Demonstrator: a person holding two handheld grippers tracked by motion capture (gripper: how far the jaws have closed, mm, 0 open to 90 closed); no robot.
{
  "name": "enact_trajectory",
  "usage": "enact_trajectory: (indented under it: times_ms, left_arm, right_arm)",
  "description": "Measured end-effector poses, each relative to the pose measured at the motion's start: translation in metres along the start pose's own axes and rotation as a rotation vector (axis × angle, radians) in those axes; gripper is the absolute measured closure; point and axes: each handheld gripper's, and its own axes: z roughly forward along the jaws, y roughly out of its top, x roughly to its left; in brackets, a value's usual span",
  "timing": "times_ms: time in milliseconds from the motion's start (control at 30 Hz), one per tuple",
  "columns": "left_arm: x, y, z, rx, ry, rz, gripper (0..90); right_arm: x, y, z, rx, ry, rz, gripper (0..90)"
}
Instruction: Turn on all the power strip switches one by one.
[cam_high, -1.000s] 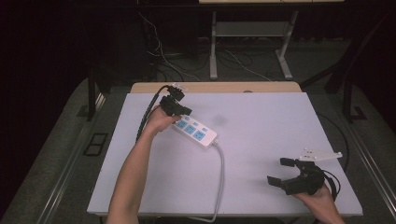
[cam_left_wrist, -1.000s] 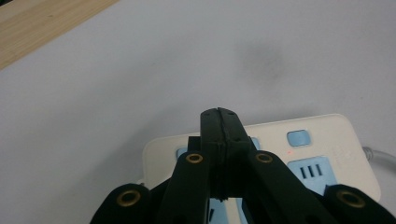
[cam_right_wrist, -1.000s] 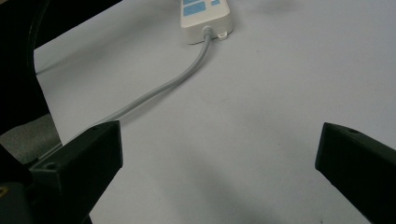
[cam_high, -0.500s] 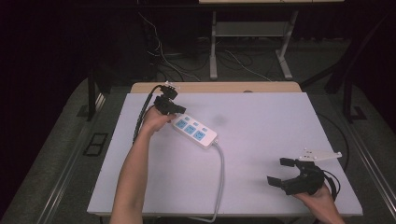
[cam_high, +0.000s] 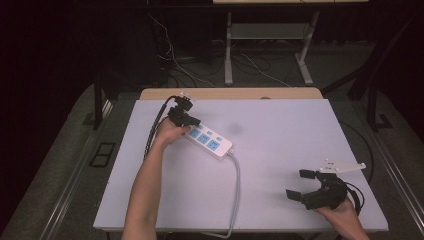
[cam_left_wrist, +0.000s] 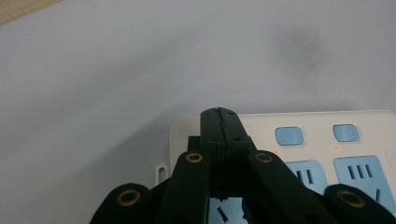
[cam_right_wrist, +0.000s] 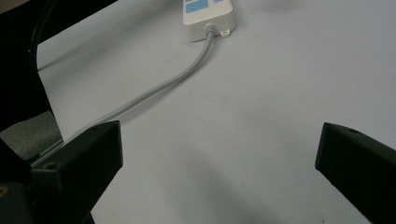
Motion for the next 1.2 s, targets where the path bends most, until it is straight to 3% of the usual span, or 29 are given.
enact_trajectory:
  times_ms: [267, 633, 900, 1067, 1200]
  left_arm:
    - [-0.0035, 0.0019, 0.0026, 0.001, -0.012, 0.010, 89.1]
    - [-0.0039, 0.0015, 0.0057, 0.001, -0.025, -0.009, 89.3]
    - [-0.0059, 0.0012, 0.0077, 0.006, -0.013, -0.001, 89.6]
    - [-0.0062, -0.0009, 0.0085, -0.004, -0.005, -0.069, 89.8]
    - [-0.0089, -0.0001, 0.0091, -0.003, 0.014, -0.052, 89.8]
  right_arm:
    - [-0.0005, 0.0001, 0.0007, 0.003, -0.001, -0.003, 0.6]
    - [-0.0009, 0.0002, 0.0009, 0.005, -0.001, -0.003, 0.6]
    - [0.0005, 0.0001, 0.0002, 0.003, -0.002, -0.004, 0.6]
    - [-0.0006, 0.0006, 0.0006, 0.003, 0.000, -0.004, 0.6]
    - [0.0005, 0.0010, 0.0003, 0.002, -0.001, -0.008, 0.6]
